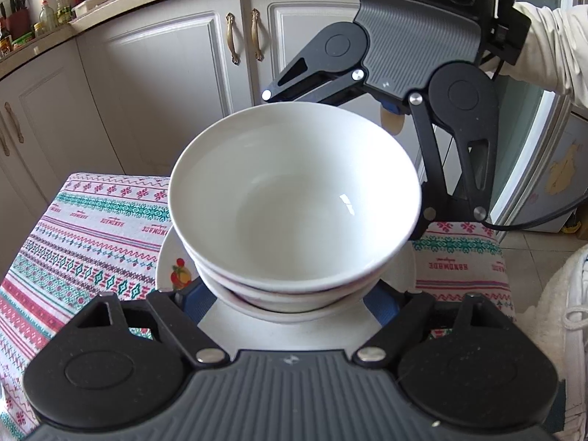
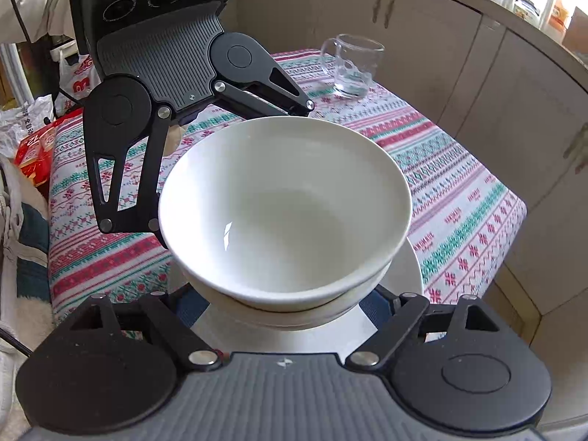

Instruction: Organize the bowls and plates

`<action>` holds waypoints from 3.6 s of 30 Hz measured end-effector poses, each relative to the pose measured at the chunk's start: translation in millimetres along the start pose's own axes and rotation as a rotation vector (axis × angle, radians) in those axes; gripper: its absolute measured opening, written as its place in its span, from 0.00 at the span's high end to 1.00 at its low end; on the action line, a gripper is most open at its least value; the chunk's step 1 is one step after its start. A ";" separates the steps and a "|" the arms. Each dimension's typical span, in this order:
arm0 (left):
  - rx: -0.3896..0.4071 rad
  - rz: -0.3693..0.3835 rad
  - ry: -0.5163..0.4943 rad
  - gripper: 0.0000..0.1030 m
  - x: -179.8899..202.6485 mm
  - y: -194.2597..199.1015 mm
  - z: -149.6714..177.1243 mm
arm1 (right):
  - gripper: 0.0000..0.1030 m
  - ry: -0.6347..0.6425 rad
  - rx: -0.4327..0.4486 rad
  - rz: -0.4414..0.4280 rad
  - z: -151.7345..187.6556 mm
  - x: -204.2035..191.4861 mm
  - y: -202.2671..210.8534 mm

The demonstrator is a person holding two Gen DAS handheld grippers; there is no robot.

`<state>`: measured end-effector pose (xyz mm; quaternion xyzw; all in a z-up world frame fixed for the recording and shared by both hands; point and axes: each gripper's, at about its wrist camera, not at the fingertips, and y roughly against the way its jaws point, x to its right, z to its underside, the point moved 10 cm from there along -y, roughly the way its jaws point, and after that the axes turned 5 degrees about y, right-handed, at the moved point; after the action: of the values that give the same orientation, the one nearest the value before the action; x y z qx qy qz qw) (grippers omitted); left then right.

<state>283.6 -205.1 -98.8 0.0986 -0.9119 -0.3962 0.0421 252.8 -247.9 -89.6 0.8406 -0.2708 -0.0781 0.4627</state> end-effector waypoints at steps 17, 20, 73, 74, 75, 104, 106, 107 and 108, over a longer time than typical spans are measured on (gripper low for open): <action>-0.013 0.012 0.017 0.17 -6.1 -6.6 -1.8 | 0.13 -0.031 0.009 -0.014 9.3 8.1 -9.0; -0.008 -0.007 0.006 0.17 -4.2 -4.6 -0.5 | 0.13 -0.038 0.010 -0.014 9.8 9.4 -9.7; 0.300 -0.773 0.669 0.01 86.6 175.9 66.2 | 0.00 -0.762 0.165 0.719 -4.8 -127.3 106.3; 0.293 -0.773 0.679 0.00 87.5 175.6 68.4 | 0.00 -0.766 0.168 0.725 -4.0 -128.1 108.2; 0.290 -0.772 0.684 0.00 88.7 174.9 69.1 | 0.00 -0.771 0.172 0.730 -3.0 -129.3 109.8; 0.265 -0.812 0.704 0.01 93.9 178.7 72.1 | 0.00 -0.773 0.171 0.766 -1.8 -133.4 114.7; 0.263 -0.812 0.707 0.00 94.0 178.7 72.4 | 0.00 -0.774 0.172 0.768 -1.6 -133.4 115.3; 0.262 -0.813 0.706 0.00 94.1 178.7 72.4 | 0.00 -0.773 0.171 0.769 -1.6 -133.4 115.4; 0.263 -0.814 0.707 0.00 94.1 178.8 72.4 | 0.00 -0.774 0.171 0.769 -1.6 -133.4 115.4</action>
<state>154.3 -54.3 -17.7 0.5742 -0.7724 -0.2064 0.1764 97.0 -225.4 -10.0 0.6256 -0.7139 -0.1844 0.2548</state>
